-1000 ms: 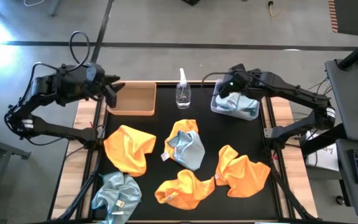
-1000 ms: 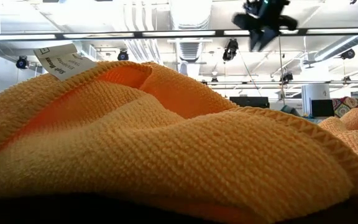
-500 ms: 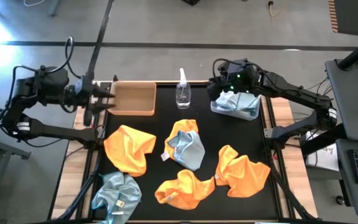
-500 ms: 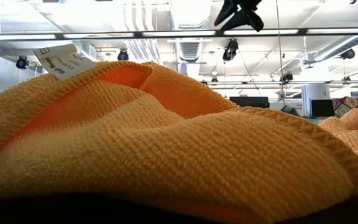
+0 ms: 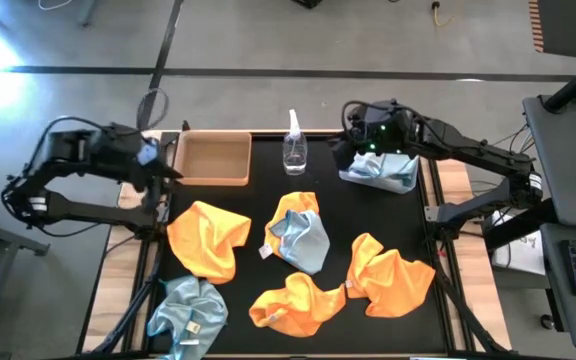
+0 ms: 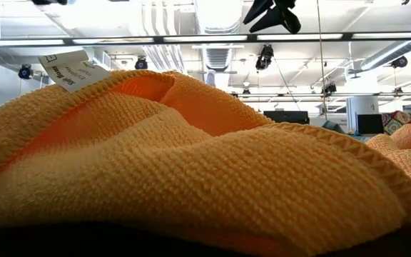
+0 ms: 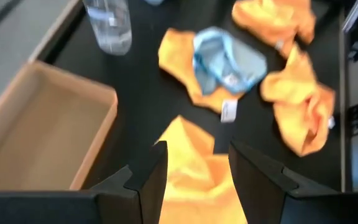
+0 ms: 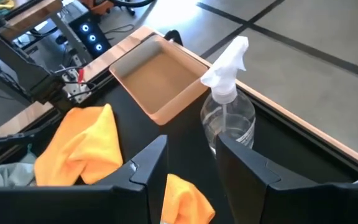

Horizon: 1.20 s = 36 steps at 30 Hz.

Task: Sort microfiber towel by color & place in baskets
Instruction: Put the yellow towel into the orange bin

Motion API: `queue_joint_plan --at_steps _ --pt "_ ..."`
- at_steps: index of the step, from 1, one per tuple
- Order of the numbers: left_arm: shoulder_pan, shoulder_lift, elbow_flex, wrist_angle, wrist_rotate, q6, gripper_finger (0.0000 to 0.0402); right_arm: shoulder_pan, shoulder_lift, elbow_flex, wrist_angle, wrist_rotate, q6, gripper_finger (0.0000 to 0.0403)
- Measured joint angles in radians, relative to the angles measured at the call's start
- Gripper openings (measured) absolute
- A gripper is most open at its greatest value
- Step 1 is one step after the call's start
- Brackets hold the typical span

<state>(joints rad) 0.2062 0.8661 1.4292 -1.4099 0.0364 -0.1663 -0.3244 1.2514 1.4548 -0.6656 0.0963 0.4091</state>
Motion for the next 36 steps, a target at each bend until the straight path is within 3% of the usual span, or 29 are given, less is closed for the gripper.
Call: queue_joint_plan --at_steps 9,21,32,36 --pt "0.0 -0.053 -0.312 0.008 0.0 -0.065 0.0155 0.0 0.0 0.0 -0.053 0.0 -0.002 0.013" --pt "0.0 -0.128 -0.66 0.333 0.033 -0.266 0.0155 -0.001 0.0 0.0 -0.21 0.0 -0.028 0.013" --pt "0.0 -0.07 -0.808 0.404 0.033 -0.54 0.0155 -0.001 0.0 0.0 -0.283 0.001 -0.089 0.013" --pt "-0.003 -0.065 -0.805 0.46 0.013 -0.438 0.0155 -0.001 0.0 0.0 -0.283 0.001 -0.139 0.013"
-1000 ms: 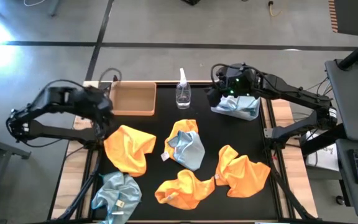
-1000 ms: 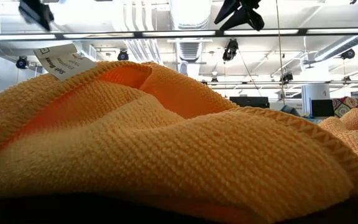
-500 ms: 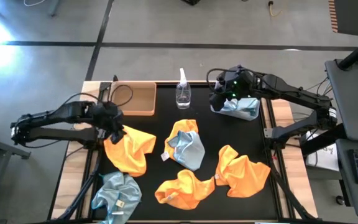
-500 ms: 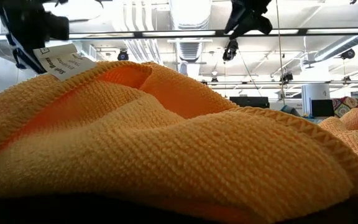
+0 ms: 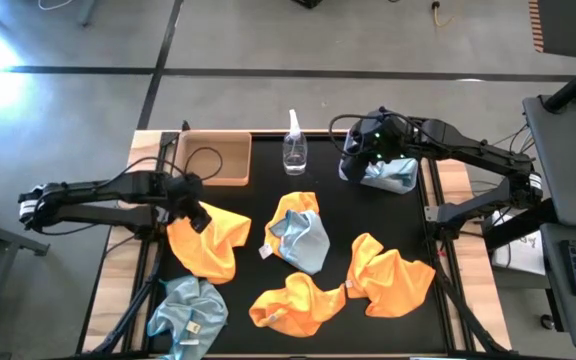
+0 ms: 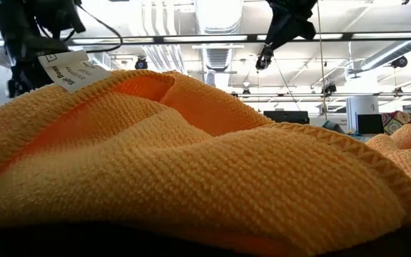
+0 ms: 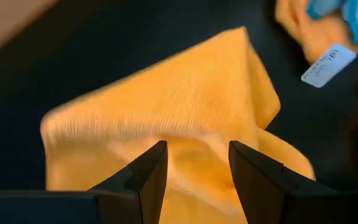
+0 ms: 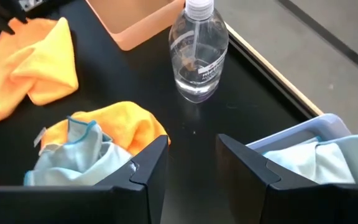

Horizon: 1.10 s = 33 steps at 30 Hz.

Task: Sort microfiber towel by color & place in baskets
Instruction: Put the yellow towel into the orange bin

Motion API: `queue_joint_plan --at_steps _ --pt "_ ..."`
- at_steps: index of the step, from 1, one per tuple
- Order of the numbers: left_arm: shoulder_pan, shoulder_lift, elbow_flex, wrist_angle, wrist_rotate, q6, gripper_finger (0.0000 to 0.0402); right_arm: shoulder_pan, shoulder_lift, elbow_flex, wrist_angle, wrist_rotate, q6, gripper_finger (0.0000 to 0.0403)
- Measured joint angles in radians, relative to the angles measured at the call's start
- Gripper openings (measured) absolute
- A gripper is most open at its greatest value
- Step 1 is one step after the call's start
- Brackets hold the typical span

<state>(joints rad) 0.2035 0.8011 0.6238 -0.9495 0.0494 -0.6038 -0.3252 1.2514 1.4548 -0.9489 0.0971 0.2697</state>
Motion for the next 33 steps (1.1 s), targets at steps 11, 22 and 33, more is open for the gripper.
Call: queue_joint_plan --at_steps 11,22,33 --pt "0.0 0.072 0.09 0.012 0.02 0.411 0.0155 0.0 0.0 0.0 0.0 0.001 -0.049 0.013" --pt "-0.002 0.196 0.107 0.03 0.297 0.56 0.0155 0.0 0.001 0.0 0.001 0.008 -0.094 0.013" --pt "-0.005 0.345 0.114 0.021 0.303 0.369 0.0155 0.0 0.001 0.0 0.001 0.008 -0.099 0.013"
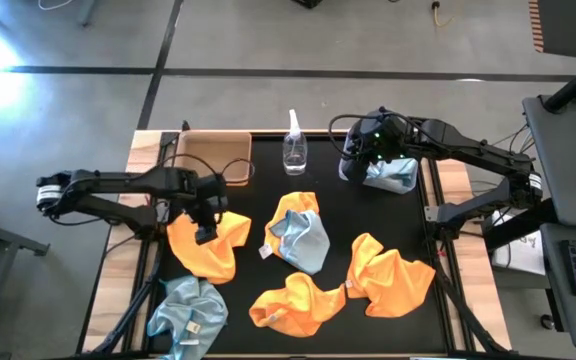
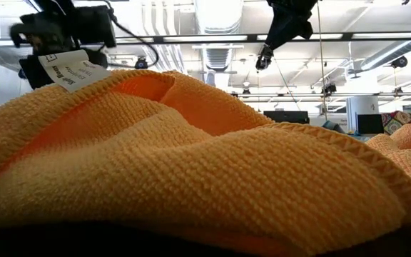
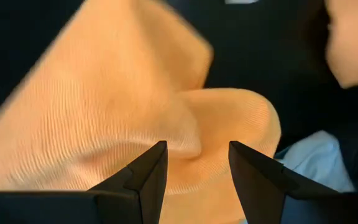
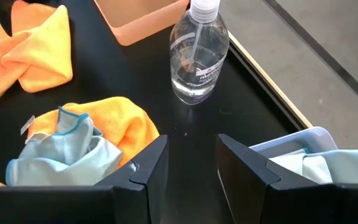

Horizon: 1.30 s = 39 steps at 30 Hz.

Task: Sort microfiber towel by color & place in baskets
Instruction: Put the yellow towel into the orange bin

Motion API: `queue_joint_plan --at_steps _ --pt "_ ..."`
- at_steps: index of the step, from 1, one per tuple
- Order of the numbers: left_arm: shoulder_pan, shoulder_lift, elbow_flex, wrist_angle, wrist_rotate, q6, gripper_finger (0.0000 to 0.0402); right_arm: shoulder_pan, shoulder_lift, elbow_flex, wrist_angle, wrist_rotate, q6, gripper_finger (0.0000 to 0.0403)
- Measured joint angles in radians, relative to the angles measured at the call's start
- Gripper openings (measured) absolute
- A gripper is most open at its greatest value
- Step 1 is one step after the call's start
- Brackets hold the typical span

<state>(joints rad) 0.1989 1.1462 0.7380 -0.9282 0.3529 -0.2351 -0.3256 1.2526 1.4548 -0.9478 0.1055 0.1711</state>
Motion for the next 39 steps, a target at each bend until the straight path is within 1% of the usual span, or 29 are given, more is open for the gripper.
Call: queue_joint_plan --at_steps 5,13,18,21,25,29,32,36,39 --pt "0.0 0.089 -0.009 -0.016 -0.002 -0.246 0.0155 0.0 0.0 0.0 0.0 0.0 -0.005 0.013" --pt "0.0 0.21 -0.012 0.019 -0.025 -0.415 0.0155 0.0 0.0 0.0 0.0 0.0 -0.026 0.013" --pt "0.0 0.278 -0.012 0.124 -0.034 -0.432 0.0155 0.0 0.0 0.0 0.0 0.0 -0.039 0.013" --pt "0.0 0.312 -0.012 0.184 -0.058 -0.43 0.0155 0.0 0.0 0.0 0.0 0.0 -0.042 0.013" --pt "0.0 0.356 -0.013 0.193 -0.104 -0.419 0.0155 0.0 0.0 0.0 -0.001 0.0 -0.043 0.013" --pt "0.0 0.384 -0.011 0.191 -0.124 -0.406 0.0155 0.0 0.0 0.0 -0.003 0.0 -0.043 0.013" --pt "-0.002 0.386 -0.011 0.191 -0.137 -0.404 0.0155 0.0 0.0 0.0 -0.006 0.0 -0.042 0.013" --pt "-0.001 0.369 -0.012 0.196 -0.18 -0.402 0.0154 0.0 0.0 0.0 -0.007 0.0 -0.045 0.013" --pt "-0.001 0.36 -0.013 0.196 -0.184 -0.399 0.0146 0.0 0.0 0.0 -0.007 0.0 -0.052 0.013"
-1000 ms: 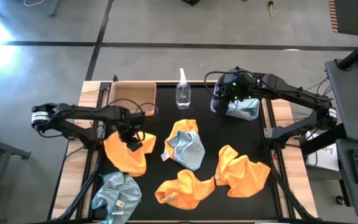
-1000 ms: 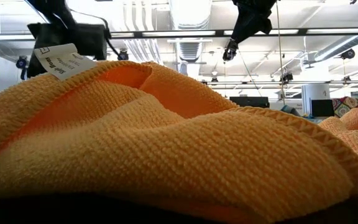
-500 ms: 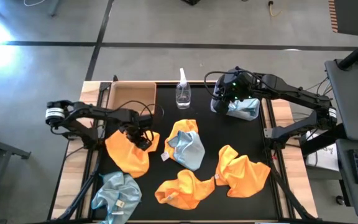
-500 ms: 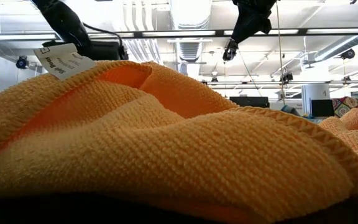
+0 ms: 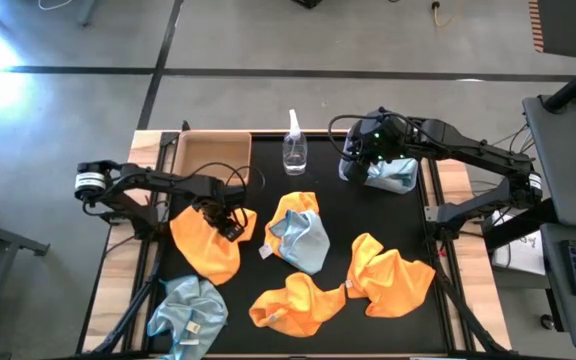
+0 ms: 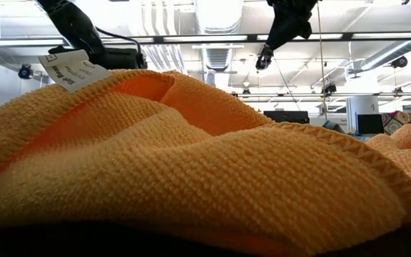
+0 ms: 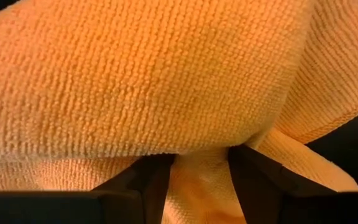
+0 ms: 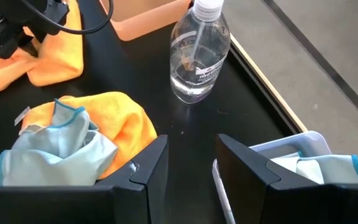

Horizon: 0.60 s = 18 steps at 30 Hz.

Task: Sort microfiber towel by color & place in baskets
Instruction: Put the yellow towel into the orange bin

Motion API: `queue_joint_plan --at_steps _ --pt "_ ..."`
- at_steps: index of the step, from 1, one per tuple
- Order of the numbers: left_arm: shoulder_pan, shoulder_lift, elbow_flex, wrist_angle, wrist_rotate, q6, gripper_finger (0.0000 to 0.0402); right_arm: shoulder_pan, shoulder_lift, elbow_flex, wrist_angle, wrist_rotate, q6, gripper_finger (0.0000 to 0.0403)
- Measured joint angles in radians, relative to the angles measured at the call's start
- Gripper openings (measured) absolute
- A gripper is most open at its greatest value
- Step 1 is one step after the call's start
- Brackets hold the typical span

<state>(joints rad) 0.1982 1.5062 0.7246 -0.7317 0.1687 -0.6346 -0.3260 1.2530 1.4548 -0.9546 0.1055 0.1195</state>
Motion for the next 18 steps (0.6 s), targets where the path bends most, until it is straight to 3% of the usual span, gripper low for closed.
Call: queue_joint_plan --at_steps 13,18 --pt "-0.002 0.002 0.016 -0.024 0.033 0.056 0.0012 0.0 0.0 0.0 0.001 0.0 -0.008 0.013" --pt "-0.002 0.002 0.016 -0.025 0.04 0.098 0.0015 0.0 0.0 0.0 0.001 0.0 -0.008 0.013"
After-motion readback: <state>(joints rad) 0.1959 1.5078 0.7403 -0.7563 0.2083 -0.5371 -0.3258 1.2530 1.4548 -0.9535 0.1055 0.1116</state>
